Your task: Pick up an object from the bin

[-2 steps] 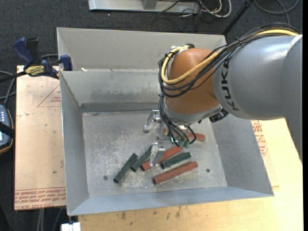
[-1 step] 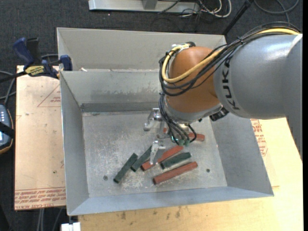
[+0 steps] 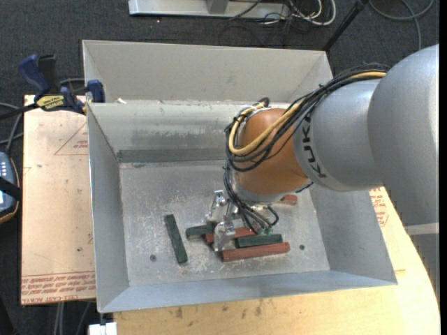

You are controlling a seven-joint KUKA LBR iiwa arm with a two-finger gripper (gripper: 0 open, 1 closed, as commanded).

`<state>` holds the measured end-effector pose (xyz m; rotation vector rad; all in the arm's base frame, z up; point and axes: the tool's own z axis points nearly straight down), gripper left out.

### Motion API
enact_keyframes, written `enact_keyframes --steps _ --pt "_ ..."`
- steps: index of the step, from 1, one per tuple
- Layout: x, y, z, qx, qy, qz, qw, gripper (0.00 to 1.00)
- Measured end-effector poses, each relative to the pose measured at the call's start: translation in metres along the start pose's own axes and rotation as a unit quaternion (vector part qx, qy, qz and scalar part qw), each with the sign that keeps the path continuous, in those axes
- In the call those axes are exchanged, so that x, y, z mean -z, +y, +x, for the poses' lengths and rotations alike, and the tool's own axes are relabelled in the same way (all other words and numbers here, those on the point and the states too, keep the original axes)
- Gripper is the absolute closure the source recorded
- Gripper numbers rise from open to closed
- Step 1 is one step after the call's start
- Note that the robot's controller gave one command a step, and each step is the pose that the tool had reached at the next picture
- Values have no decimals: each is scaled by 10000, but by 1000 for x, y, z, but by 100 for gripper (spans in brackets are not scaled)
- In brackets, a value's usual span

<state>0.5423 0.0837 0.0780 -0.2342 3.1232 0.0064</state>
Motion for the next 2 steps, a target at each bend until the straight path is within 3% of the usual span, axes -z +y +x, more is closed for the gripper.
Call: enact_keyframes --steps 1,2 --pt "0 0 0 0 0 -1 10000 100" --pt "167 -14 -2 -7 6 15 10000 100"
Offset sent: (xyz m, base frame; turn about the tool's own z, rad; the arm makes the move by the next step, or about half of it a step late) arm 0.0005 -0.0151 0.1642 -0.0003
